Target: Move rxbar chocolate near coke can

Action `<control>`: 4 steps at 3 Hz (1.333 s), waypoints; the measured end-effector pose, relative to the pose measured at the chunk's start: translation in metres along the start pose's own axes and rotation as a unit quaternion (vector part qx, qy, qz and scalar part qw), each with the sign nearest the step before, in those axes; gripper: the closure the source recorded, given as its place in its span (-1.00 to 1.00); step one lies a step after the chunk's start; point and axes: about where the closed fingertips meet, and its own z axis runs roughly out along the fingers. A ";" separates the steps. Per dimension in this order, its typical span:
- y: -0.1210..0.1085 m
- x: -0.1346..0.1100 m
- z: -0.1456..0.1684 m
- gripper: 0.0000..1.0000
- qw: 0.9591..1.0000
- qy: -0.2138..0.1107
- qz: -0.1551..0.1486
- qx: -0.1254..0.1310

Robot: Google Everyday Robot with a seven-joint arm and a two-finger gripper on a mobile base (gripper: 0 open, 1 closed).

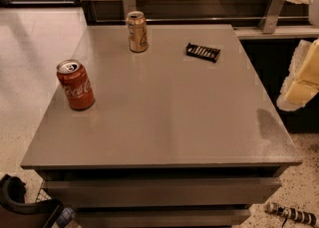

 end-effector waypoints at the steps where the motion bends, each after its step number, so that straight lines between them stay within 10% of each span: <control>1: 0.000 0.000 0.000 -1.00 1.000 0.000 0.000 0.000; 2: -0.025 0.008 0.001 -1.00 0.999 -0.030 0.025 0.021; 3: -0.084 0.038 0.008 -1.00 0.988 -0.105 0.093 0.065; 4: -0.133 0.047 0.021 -1.00 0.966 -0.200 0.134 0.097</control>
Offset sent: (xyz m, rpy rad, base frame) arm 0.0794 -0.0558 0.0176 0.2432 -0.1479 -0.1123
